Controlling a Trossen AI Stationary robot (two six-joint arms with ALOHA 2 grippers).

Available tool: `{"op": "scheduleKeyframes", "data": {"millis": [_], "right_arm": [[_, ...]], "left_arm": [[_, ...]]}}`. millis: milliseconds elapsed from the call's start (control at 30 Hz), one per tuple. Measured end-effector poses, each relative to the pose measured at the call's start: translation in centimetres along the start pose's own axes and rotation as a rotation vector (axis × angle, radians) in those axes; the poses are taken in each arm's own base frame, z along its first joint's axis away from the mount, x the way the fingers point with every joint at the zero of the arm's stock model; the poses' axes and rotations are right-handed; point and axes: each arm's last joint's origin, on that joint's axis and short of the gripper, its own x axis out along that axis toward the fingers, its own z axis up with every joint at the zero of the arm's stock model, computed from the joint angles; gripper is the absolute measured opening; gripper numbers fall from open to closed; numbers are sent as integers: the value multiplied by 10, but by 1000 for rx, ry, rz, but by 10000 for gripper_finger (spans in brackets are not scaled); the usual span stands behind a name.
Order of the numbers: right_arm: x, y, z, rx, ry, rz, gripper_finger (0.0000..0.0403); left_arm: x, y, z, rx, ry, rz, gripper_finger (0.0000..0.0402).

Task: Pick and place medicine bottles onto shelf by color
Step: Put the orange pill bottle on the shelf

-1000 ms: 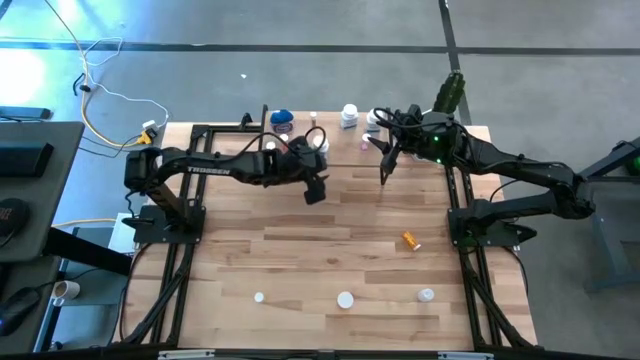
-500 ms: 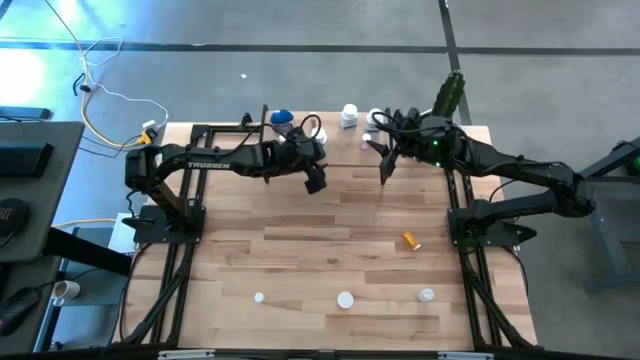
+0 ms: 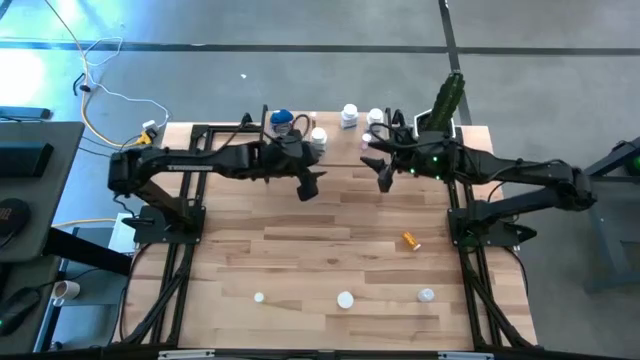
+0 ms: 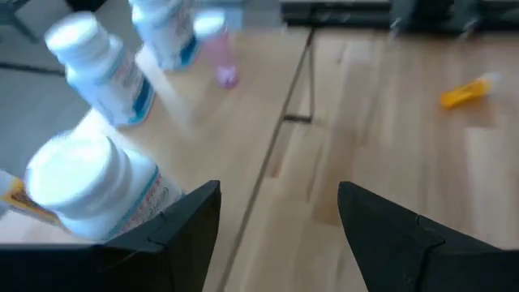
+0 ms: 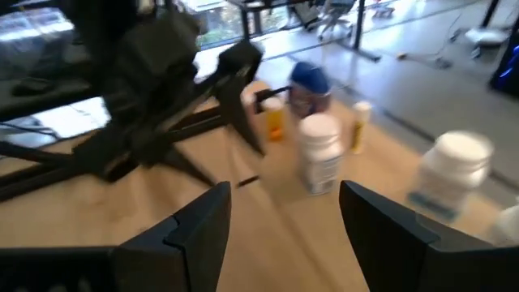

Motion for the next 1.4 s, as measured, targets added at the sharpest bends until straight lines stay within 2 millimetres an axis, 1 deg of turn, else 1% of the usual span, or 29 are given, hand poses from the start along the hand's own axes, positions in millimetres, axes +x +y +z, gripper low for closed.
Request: {"op": "scheduleKeyframes", "data": {"millis": [167,233,333,433,600,733,900,1033,1233,1400], "right_arm": [[-5,19,-9,113,68,72,222],[-6,27,-13,165,102,96,222],[-3,41,-22,221,157,127,222],[1,58,-31,256,209,164,222],[4,83,-45,284,279,220,222],[3,99,-55,290,321,257,222],[2,114,-64,315,384,319,222],[0,124,-68,300,429,409,222],[-7,142,-78,223,446,484,222],[-9,160,-88,192,460,544,222]], "left_arm": [[-30,2,5,11,-22,-91,239],[-44,2,4,25,-10,-117,239],[-63,-1,6,35,-31,-138,239],[-75,-4,0,41,-35,-174,239],[-83,-15,-20,-3,-19,-288,239],[-86,-26,-30,-62,-5,-332,239],[-93,-40,-31,-105,-13,-378,239],[-97,-47,-32,-135,-5,-350,239],[-101,-58,-33,-174,4,-374,239],[-107,-69,-34,-203,13,-395,239]]}}
